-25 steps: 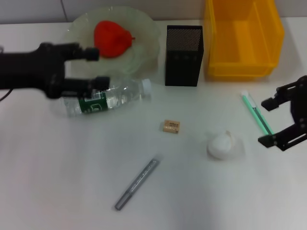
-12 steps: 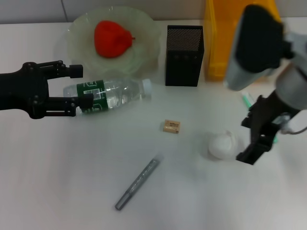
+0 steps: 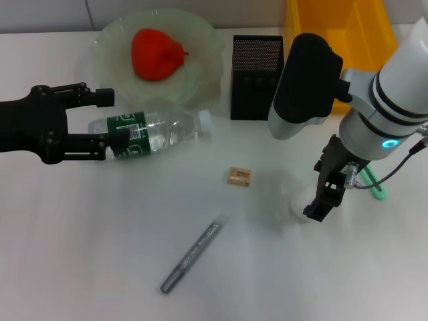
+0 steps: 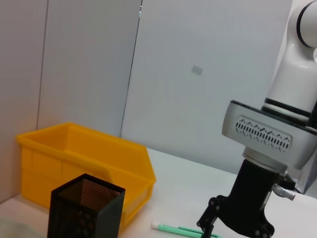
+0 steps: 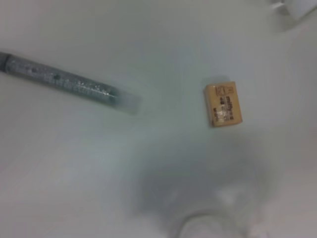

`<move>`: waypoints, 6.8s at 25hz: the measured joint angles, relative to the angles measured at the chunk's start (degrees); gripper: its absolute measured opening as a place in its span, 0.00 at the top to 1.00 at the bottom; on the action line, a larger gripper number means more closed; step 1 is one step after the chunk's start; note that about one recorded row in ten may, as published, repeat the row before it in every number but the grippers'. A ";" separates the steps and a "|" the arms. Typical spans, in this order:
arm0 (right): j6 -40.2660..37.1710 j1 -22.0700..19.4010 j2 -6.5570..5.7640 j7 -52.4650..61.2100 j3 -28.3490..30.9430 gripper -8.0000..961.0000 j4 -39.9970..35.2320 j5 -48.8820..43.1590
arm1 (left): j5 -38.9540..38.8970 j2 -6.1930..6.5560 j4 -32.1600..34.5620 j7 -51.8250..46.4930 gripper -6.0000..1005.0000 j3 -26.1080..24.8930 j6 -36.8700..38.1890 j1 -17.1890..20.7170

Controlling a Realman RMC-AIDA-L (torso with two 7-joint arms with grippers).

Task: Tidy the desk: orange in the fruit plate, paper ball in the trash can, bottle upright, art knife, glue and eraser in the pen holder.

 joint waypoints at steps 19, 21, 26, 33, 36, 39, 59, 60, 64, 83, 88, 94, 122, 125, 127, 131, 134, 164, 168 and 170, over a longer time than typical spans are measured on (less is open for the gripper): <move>1.69 2.12 0.08 -0.48 -2.26 0.21 5.62 1.45 | 0.05 0.16 -1.34 0.87 0.18 0.01 -2.38 0.06; 1.12 1.81 -0.01 -0.49 -1.92 0.25 4.65 1.45 | 0.05 0.17 -1.38 0.98 0.18 0.00 -2.42 0.08; -2.93 0.37 -0.25 -1.32 3.65 0.35 -2.38 1.23 | 0.04 0.15 -1.57 1.70 0.18 -0.08 -2.47 0.37; -8.80 -0.54 -0.43 -5.04 19.59 0.42 -15.30 -1.92 | 0.04 -0.12 -1.61 2.18 0.19 -0.40 -3.02 0.92; -4.89 -1.59 -0.52 -8.19 26.72 0.42 -19.03 -3.15 | 0.04 -0.18 -1.74 2.20 0.19 -0.45 -3.14 1.01; -0.38 -2.84 -0.41 -9.67 27.62 0.42 -18.49 -3.14 | 0.23 -0.41 -2.32 2.55 0.19 -0.46 -3.72 1.05; 33.95 -5.69 -0.38 -22.99 27.73 0.35 4.28 8.41 | 1.45 -0.95 -2.73 3.55 0.20 -0.52 -5.28 1.19; 34.29 -5.89 -0.38 -22.99 27.79 0.31 4.33 8.41 | 1.46 -0.90 -2.61 3.45 0.20 -0.41 -5.29 1.20; 30.85 -7.36 -0.51 -24.21 30.36 0.17 3.02 11.00 | 4.19 -0.79 -0.87 2.46 0.20 -0.40 -5.36 0.47; -23.75 -16.83 -0.52 -29.44 55.09 0.15 -23.70 20.46 | 29.83 -6.30 21.17 -13.82 0.21 16.10 -13.74 -11.22; -30.29 -15.95 -1.14 -26.99 56.31 0.15 -26.74 16.54 | 32.62 -6.55 22.15 -17.49 0.22 29.81 -23.09 -11.66; -32.74 -15.18 -1.34 -27.89 54.34 0.15 -25.83 8.63 | 34.50 -6.58 20.67 -19.83 0.22 38.94 -31.92 -11.80; -29.89 -20.58 -2.02 -48.25 73.91 0.15 -8.74 19.34 | 38.88 -6.93 4.02 -25.61 0.24 48.58 -46.18 -21.87; -29.88 -20.44 -1.64 -48.26 73.93 0.15 -8.83 19.44 | 40.03 -6.94 2.65 -26.94 0.24 49.70 -47.35 -22.66; -29.89 -20.31 -1.46 -48.27 73.95 0.15 -8.79 19.46 | 41.09 -6.94 1.65 -27.97 0.24 50.36 -48.41 -23.15; -29.89 -20.19 -1.36 -48.25 73.98 0.15 -8.73 19.48 | 42.65 -6.95 0.25 -29.40 0.24 50.98 -49.45 -23.77; -29.89 -20.10 -1.35 -48.19 73.94 0.15 -8.73 19.50 | 43.76 -6.95 -0.37 -30.36 0.24 51.39 -50.10 -23.98; -29.28 -19.06 -1.00 -46.15 74.00 0.15 -9.78 21.62 | 43.72 -6.93 -1.25 -31.77 0.56 54.40 -53.49 -23.50; -29.25 -19.08 -1.03 -46.14 73.99 0.15 -9.77 22.99 | 43.25 -6.76 6.86 -31.95 0.56 53.33 -50.70 -18.65; -29.24 -19.00 -1.11 -46.14 73.96 0.15 -9.77 23.61 | 43.14 -6.69 12.04 -31.99 0.56 52.28 -48.51 -15.41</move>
